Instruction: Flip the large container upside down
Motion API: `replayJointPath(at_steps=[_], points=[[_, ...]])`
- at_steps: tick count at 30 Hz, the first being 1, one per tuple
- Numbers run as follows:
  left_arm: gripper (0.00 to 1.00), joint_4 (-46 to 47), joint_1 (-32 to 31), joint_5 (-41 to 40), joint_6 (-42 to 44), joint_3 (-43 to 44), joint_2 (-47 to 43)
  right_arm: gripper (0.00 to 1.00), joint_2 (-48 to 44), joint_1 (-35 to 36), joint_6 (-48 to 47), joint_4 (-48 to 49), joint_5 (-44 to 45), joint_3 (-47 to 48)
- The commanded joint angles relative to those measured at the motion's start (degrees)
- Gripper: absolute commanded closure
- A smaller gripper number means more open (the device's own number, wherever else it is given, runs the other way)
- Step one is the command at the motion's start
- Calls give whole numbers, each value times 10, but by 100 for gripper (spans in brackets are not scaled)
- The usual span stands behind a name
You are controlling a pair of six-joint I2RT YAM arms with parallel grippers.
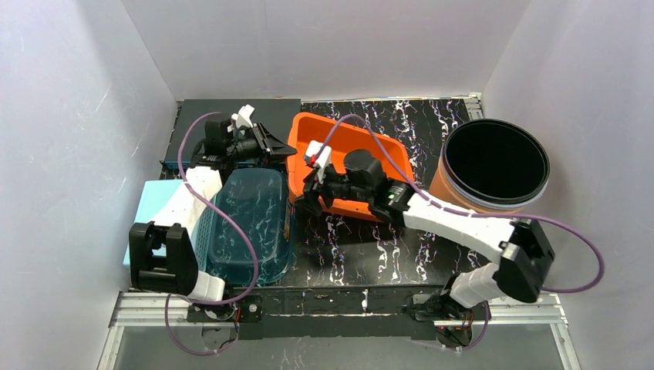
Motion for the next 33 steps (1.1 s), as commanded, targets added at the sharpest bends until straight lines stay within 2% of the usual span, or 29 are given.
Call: replayJointPath(at_steps=[1,7,13,19,26,33], points=[[100,0,-3,20,35,51,-51,27,-76,2,49,22,52,-5],[100,-56,-28,4,102,95,-66,14,-137,2,96,-43,190,32],[100,-150,-68,-51,199,152,-79,13,-146,2,130,-150,283,120],[100,-195,-85,-122,258,175,-108,12,-121,1,164,-253,391,209],[100,-211,-120,-199,330,203,-146,12,-90,-21,207,-320,417,268],[100,-229,-175,-271,408,232,-167,11,-88,-44,230,-339,462,302]])
